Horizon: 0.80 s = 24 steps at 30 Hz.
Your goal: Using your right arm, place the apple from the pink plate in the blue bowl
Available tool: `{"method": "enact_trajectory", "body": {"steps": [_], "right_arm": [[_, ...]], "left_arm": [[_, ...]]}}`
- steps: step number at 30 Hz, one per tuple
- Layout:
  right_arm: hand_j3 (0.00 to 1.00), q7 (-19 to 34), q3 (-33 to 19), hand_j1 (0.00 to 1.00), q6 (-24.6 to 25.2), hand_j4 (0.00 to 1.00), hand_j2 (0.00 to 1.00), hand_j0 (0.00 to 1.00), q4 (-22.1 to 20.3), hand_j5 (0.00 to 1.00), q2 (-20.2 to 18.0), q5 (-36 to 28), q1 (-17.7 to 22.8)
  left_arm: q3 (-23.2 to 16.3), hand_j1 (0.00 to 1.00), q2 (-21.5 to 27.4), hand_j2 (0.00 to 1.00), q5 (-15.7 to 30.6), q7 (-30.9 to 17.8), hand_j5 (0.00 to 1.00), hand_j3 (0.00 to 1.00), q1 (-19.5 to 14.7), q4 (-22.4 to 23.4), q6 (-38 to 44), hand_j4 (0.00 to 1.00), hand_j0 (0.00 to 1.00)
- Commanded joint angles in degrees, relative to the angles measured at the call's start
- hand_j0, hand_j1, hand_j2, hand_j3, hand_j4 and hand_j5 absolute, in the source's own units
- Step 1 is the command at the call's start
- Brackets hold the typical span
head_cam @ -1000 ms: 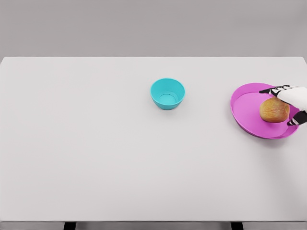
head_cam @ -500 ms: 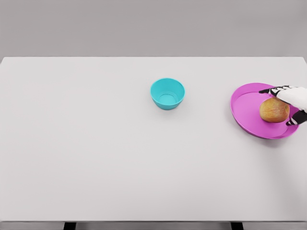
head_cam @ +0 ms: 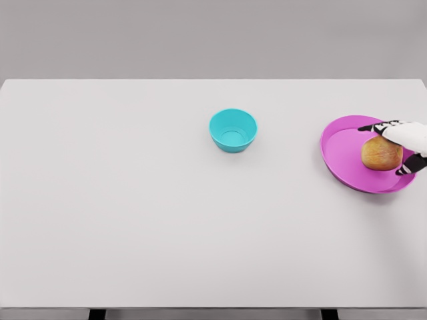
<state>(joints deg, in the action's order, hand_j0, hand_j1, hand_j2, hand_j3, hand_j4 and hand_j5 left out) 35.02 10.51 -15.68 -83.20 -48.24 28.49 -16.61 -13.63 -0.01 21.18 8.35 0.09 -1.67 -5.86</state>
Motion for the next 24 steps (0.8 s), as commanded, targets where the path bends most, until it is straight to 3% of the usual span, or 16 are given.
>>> {"method": "enact_trajectory", "body": {"steps": [1,24], "right_arm": [[1.0,-0.02,0.3,1.0,-0.5,1.0,1.0,1.0,0.67,1.0,0.43,-0.11,0.0],[1.0,-0.02,2.32,1.0,-0.32,1.0,1.0,1.0,0.24,1.0,0.78,-0.1,-1.32]], "left_arm": [[0.0,1.0,0.01,1.0,0.0,0.0,1.0,1.0,0.0,0.0,0.06,1.0,1.0],[0.0,1.0,0.01,1.0,0.0,0.0,1.0,1.0,0.0,0.0,-0.02,1.0,1.0]]}}
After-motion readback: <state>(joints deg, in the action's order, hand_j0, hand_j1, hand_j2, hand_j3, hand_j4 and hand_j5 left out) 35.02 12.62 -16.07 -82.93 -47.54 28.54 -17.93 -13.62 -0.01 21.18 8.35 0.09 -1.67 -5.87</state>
